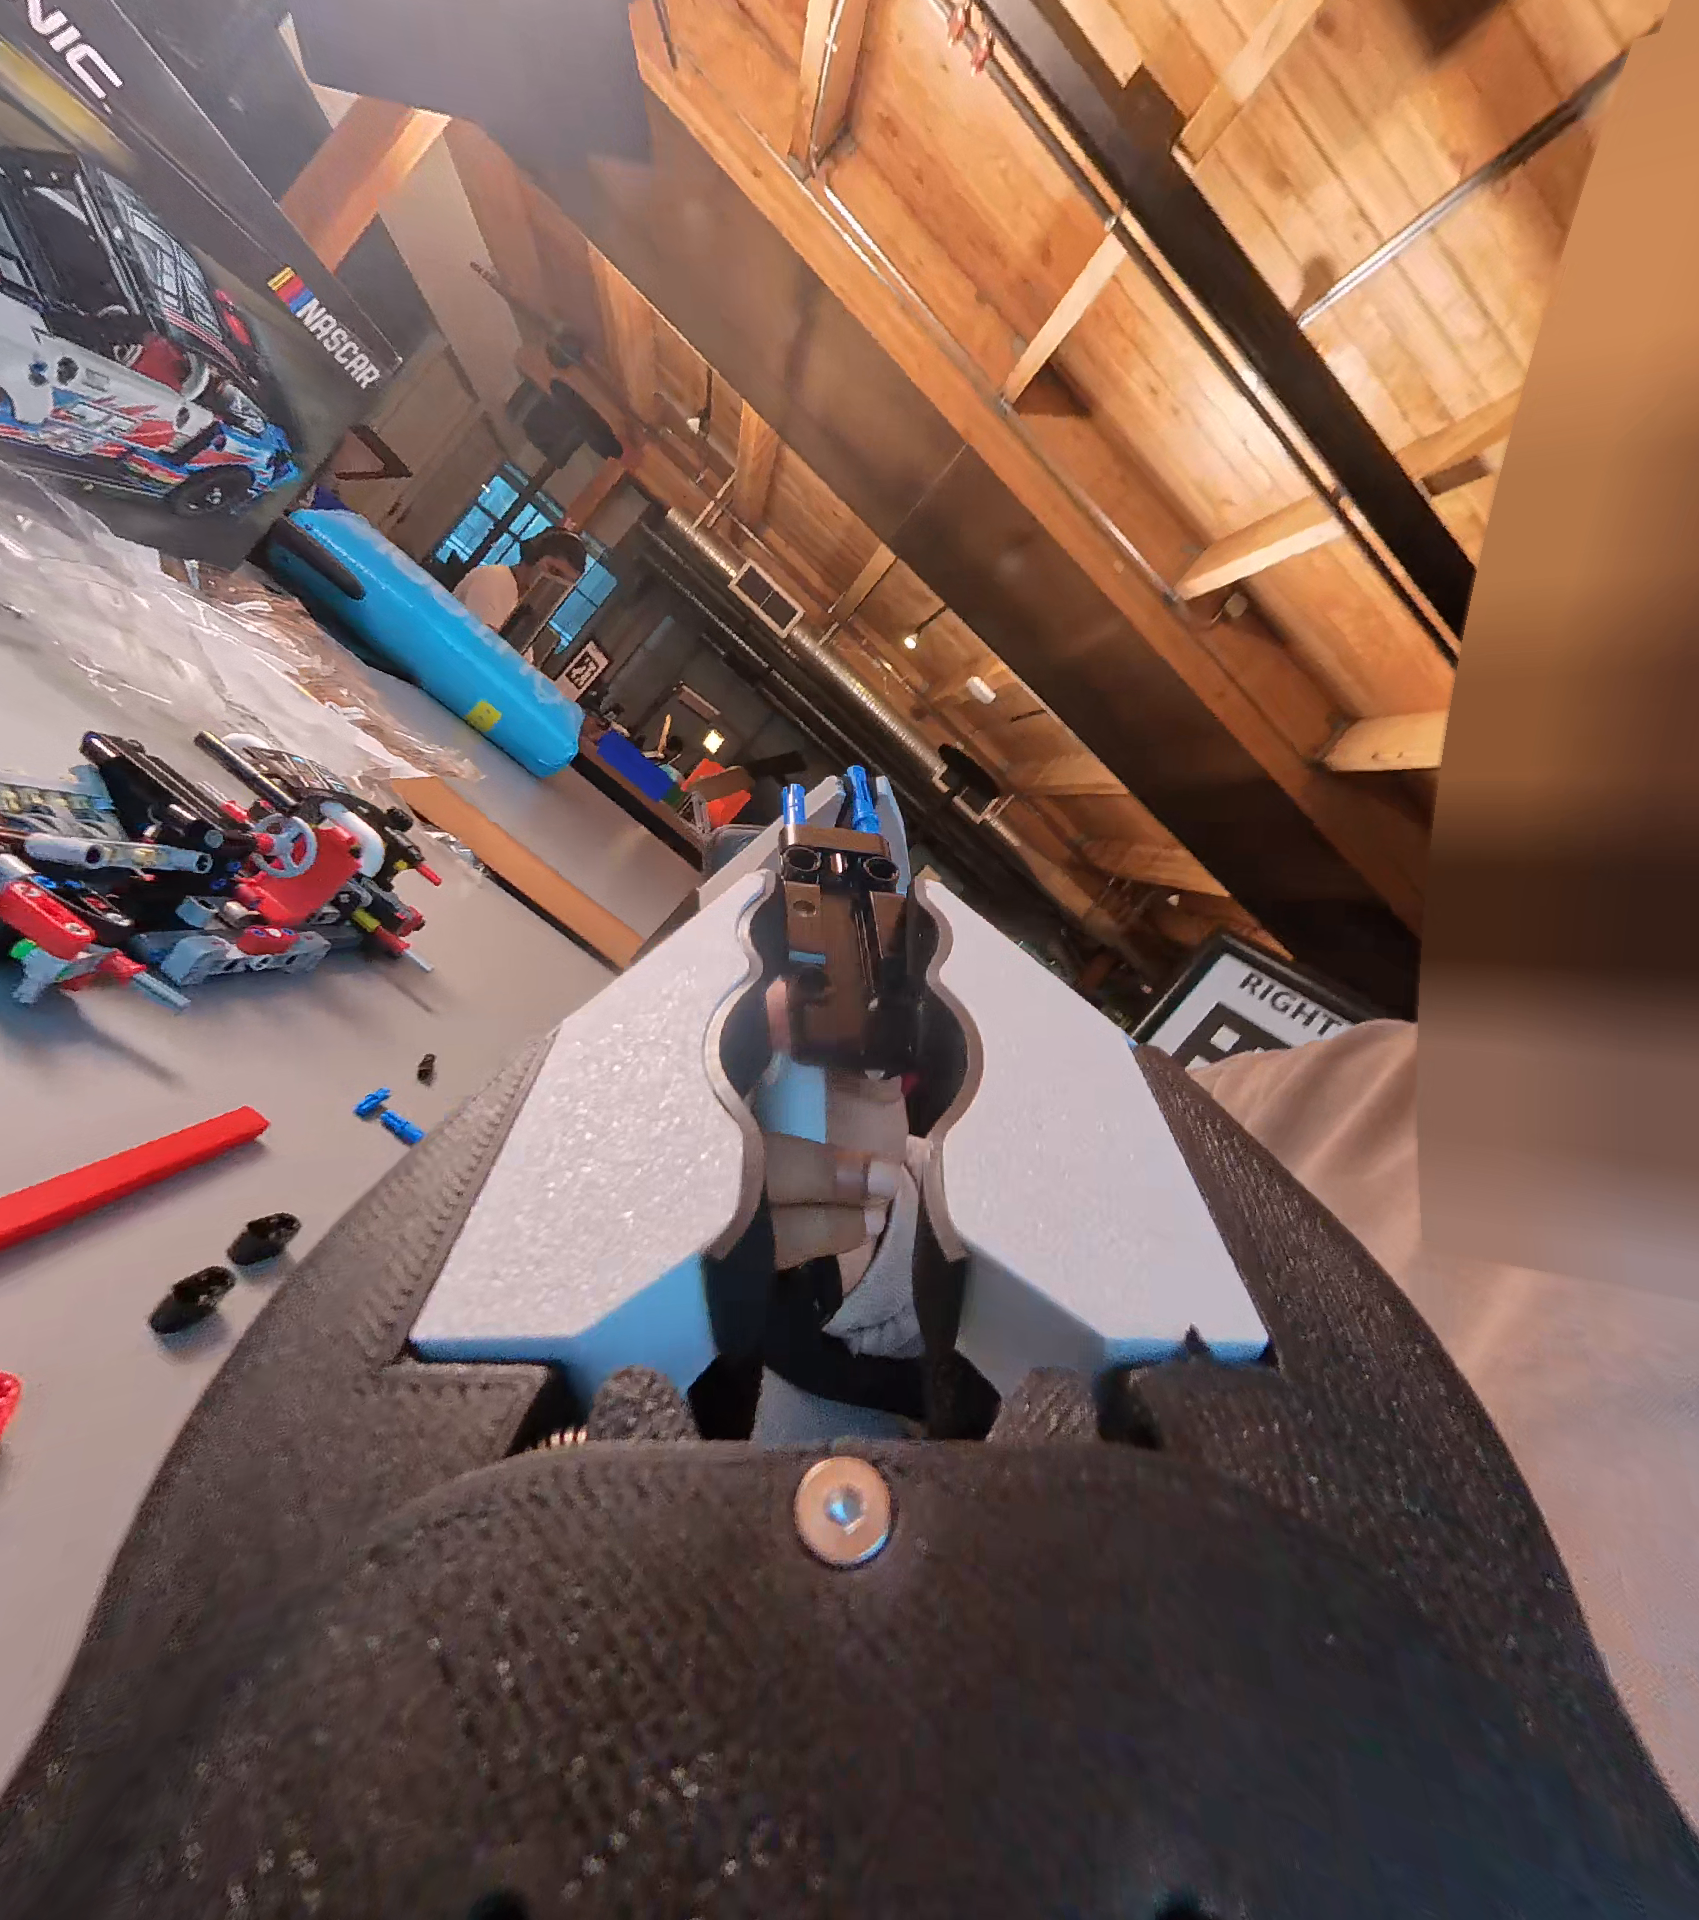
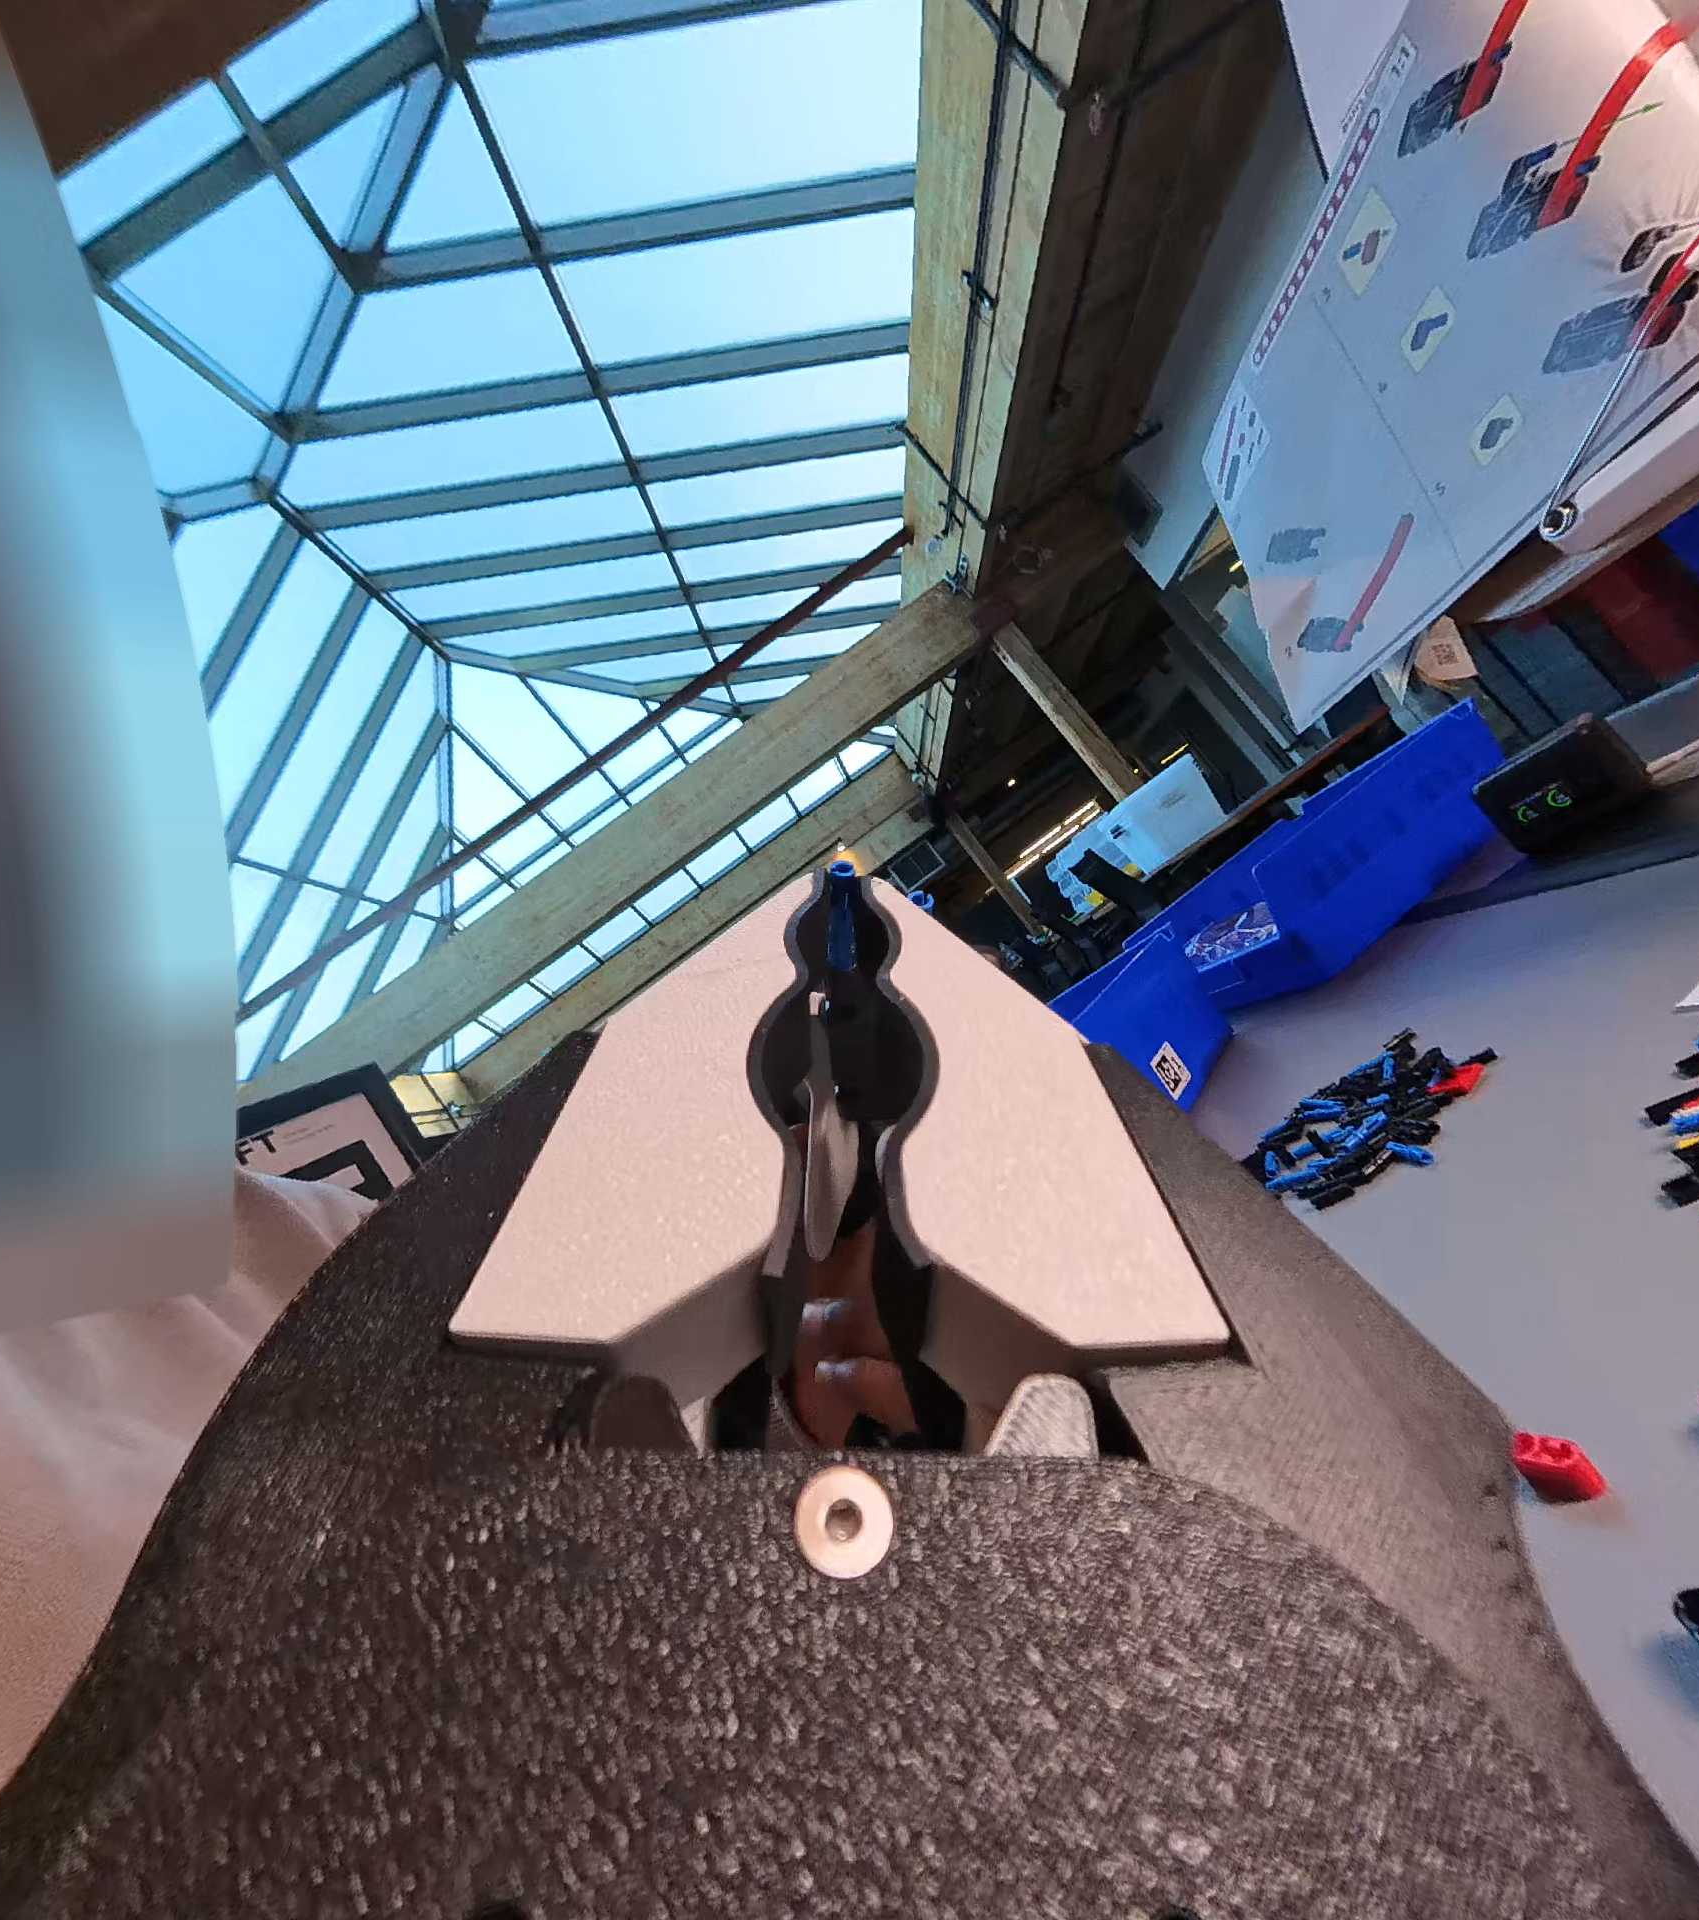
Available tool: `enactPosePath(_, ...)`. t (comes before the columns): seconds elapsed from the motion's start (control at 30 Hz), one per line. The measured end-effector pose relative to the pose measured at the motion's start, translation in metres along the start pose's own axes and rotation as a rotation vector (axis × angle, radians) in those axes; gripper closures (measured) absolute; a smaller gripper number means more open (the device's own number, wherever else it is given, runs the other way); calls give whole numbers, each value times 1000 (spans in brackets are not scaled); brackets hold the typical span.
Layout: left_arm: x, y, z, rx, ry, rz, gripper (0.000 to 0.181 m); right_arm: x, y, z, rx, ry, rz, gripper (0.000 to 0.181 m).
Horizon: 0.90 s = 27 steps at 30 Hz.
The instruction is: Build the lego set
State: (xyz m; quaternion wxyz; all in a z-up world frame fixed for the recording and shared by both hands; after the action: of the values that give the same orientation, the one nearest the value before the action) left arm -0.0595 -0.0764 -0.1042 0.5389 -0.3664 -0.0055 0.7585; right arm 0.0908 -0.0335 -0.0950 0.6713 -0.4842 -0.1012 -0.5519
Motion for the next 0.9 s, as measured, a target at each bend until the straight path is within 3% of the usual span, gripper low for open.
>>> enactPosePath(0.2, 4, 0, -5, -80, 142, -20, 161, 0, -2, 1, -7, 35, -25, 180)
enactPosePath(0.47, 6, 0, -8, -89, 191, -44, 162, 1, -4, -1, 8, 8, -4, 179)
enactPosePath(0.57, 8, 4, -4, -149, 216, -36, 171, 3, -7, -12, 116, 128, -28, 180)
enactPosePath(0.67, 2, 0, -3, -71, 101, -12, 181, 2, -6, -10, 38, 53, -22, 180)
enactPosePath(0.9, 10, 14, 13, -53, -11, 61, 181, 1, -1, -2, 85, 114, -27, 180)
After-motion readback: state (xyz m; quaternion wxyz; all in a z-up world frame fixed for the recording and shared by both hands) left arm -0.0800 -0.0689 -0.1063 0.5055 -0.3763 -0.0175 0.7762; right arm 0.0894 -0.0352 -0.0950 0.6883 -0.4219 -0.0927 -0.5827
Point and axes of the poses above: each gripper's, where its closed fingertips meet, y back along the fingers, z out of its top, x = y × z across the jaws, the point moved 8 cm from there along y, back along the fingers, and after that the axes turned 8 degrees about -y, right-handed, at the moved point
